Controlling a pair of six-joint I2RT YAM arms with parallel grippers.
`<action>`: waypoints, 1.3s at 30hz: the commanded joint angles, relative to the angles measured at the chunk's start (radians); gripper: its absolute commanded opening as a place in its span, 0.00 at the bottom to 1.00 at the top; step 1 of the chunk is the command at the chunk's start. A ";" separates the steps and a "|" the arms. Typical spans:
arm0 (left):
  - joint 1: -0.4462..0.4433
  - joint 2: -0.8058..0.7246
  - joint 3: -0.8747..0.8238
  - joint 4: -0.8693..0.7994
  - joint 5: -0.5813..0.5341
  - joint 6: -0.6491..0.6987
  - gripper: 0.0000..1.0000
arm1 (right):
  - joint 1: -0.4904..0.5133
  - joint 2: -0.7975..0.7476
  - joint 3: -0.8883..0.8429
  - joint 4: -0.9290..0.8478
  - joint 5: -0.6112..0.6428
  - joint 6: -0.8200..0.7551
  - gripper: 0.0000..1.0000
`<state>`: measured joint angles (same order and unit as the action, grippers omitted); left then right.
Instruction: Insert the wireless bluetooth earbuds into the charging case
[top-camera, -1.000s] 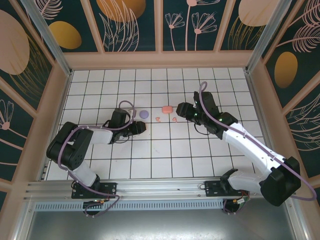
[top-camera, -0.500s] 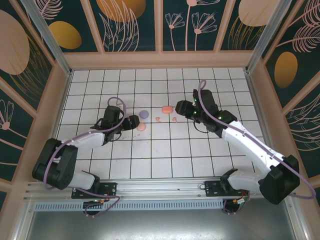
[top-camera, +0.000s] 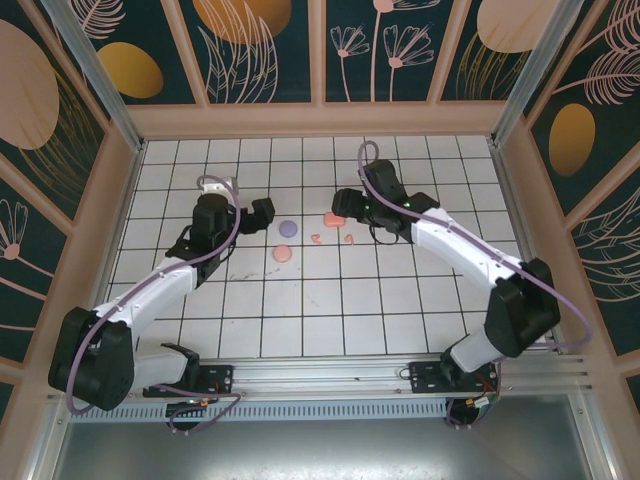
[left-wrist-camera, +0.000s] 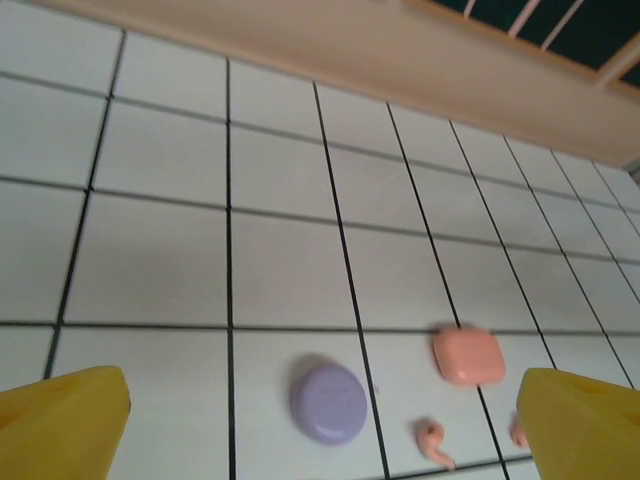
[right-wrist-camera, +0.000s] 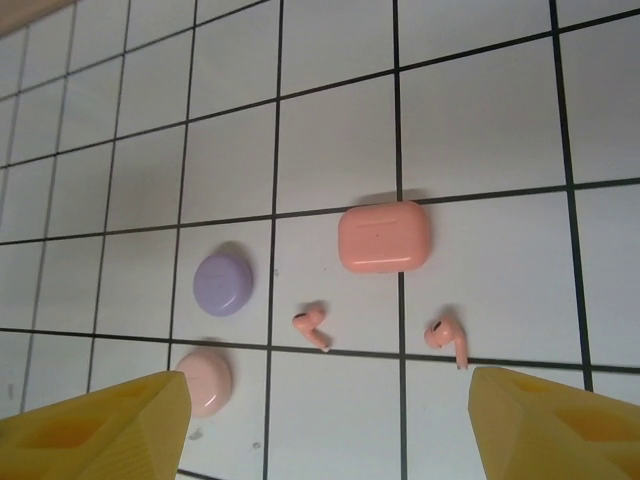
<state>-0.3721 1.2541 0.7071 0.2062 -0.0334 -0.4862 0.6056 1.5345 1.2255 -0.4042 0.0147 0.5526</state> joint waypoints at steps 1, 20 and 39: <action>0.004 -0.019 0.048 0.036 -0.120 -0.017 0.99 | -0.005 0.080 0.080 -0.060 0.035 -0.062 0.75; 0.004 0.008 0.131 0.119 -0.313 -0.075 0.98 | -0.029 0.517 0.417 -0.190 0.018 -0.119 0.76; 0.003 0.062 0.214 0.096 -0.413 -0.129 0.99 | -0.023 0.695 0.555 -0.263 0.010 -0.136 0.78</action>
<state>-0.3721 1.3014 0.8982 0.3298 -0.4072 -0.5900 0.5812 2.2063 1.7348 -0.6350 0.0307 0.4416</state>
